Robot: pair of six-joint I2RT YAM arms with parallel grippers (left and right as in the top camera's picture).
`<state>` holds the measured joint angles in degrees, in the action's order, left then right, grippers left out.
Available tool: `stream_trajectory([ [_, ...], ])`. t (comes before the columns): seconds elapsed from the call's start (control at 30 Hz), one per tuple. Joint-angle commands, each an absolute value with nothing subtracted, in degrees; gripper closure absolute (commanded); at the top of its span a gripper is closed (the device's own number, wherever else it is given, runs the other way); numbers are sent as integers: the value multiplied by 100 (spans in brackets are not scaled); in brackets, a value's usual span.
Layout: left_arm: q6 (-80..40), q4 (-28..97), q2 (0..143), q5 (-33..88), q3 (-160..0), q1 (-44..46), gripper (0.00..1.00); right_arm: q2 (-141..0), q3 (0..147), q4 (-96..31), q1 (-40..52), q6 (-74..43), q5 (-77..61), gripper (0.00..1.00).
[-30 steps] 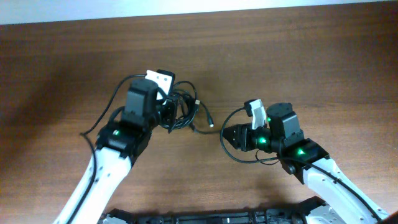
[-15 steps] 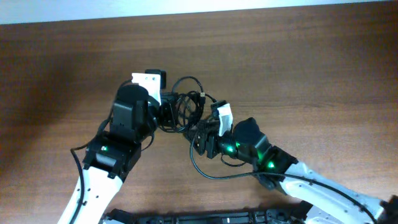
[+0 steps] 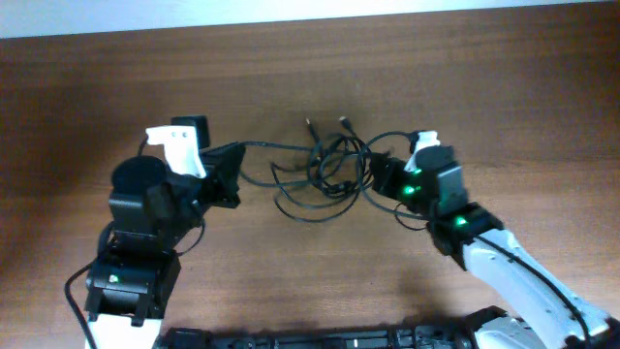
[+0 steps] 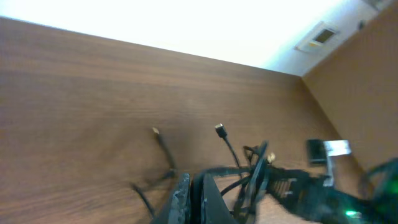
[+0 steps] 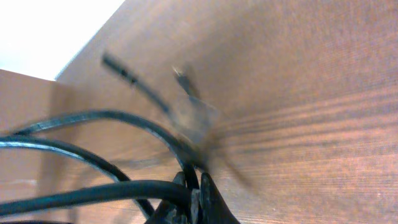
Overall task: Untangle cables
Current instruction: 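Pull the cables apart with both grippers moving outward, then bring both grippers to the cable pile center and grasp strands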
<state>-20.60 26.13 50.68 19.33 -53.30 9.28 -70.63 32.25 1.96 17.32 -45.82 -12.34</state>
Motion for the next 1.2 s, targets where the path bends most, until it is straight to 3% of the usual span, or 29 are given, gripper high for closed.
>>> stream_trajectory([
  [0.0,-1964,2368,4713,1258,-5502,1,100,-7159,3065,-187,609,-4263,-1037,96],
  [0.2,-1968,2158,4729,1264,-5502,-1487,100,-7159,3065,-517,-683,-4259,-1094,96],
  [0.37,-1970,2001,5142,1664,-5502,-1527,100,-7161,3065,-486,-714,-3905,-2165,93],
  [0.47,-1970,1975,5706,2812,-5502,-1520,98,-7159,3072,-187,-714,-2877,-3564,54],
  [0.5,-1970,1977,5942,3190,-5502,-1452,94,-7159,3129,-123,-714,-2550,-3769,25],
  [0.53,-1970,1977,6178,3483,-5502,-1310,88,-7159,3273,-123,-714,-2233,-3817,10],
  [0.57,-1970,1977,6375,3656,-5502,-1140,84,-7159,3415,-126,-714,-2119,-3879,3],
  [0.77,-1970,1975,7518,3522,-5502,366,70,-7159,4053,-263,-373,-2121,-4091,1],
  [0.9,-1988,1953,8412,3319,-5502,1181,56,-7159,4053,-1037,381,-1667,-3271,1],
  [1.17,-1986,1695,9303,3015,-5502,2086,33,-7161,4051,-2058,1540,-1697,-3686,1],
])
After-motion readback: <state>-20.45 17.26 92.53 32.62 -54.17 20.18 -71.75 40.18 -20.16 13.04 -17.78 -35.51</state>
